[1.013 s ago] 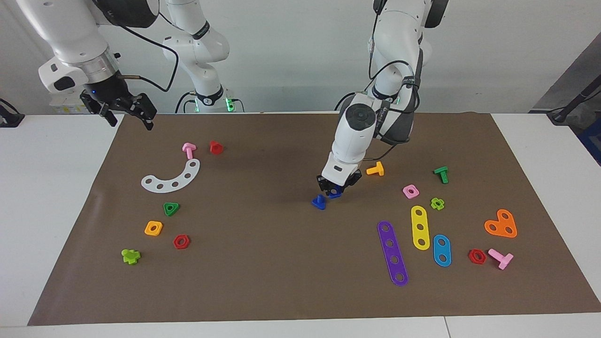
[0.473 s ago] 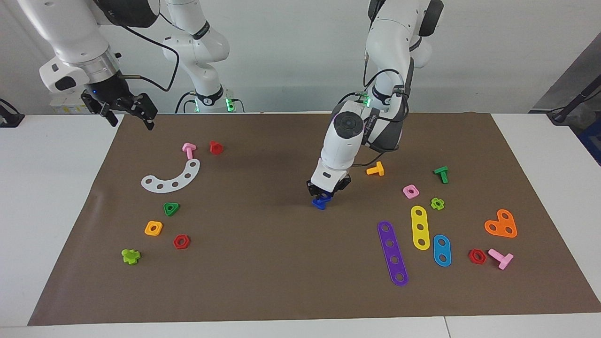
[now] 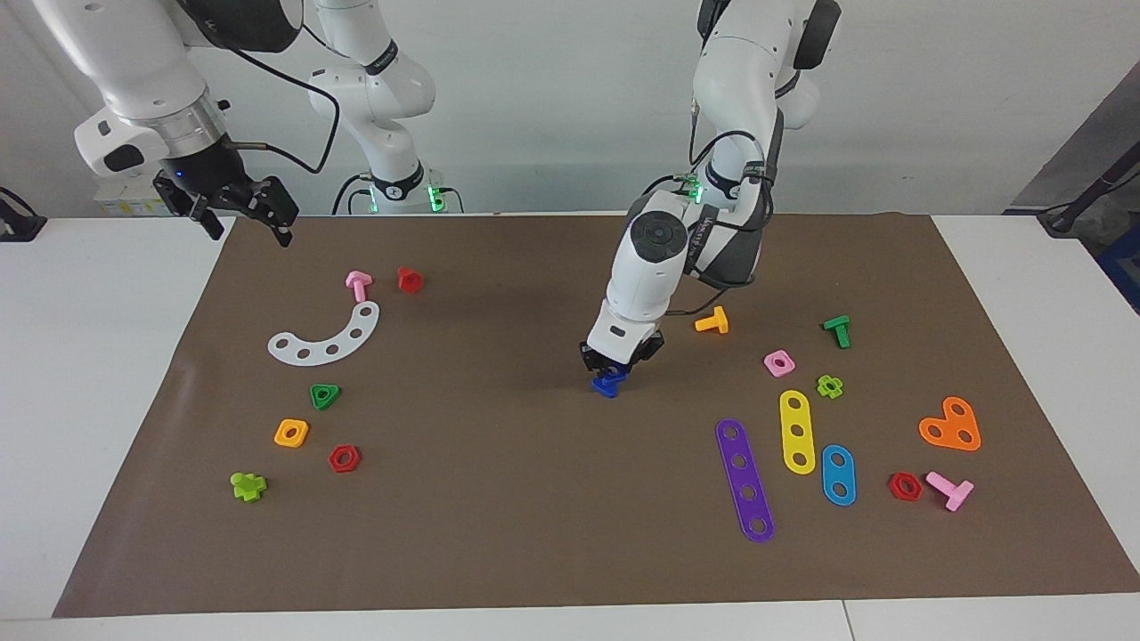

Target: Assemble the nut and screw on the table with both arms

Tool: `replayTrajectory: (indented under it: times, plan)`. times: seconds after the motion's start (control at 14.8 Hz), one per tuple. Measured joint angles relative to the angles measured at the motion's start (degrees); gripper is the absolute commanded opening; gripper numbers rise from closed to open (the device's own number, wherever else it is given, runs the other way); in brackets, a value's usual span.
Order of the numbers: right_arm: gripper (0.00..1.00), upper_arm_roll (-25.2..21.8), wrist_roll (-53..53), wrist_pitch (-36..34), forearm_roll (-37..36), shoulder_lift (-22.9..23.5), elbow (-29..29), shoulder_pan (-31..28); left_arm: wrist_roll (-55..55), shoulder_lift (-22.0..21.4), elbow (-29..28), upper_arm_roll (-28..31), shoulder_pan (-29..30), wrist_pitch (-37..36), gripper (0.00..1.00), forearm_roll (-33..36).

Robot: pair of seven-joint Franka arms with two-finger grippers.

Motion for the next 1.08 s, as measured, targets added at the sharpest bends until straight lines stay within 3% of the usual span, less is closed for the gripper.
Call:
replayTrajectory:
  times: [1.08]
  plan:
    - [1.00,0.0,0.0,0.0,0.0,0.0,0.0,0.0,-0.3,1.4,1.2,0.1,-0.5,0.4,0.20,0.0]
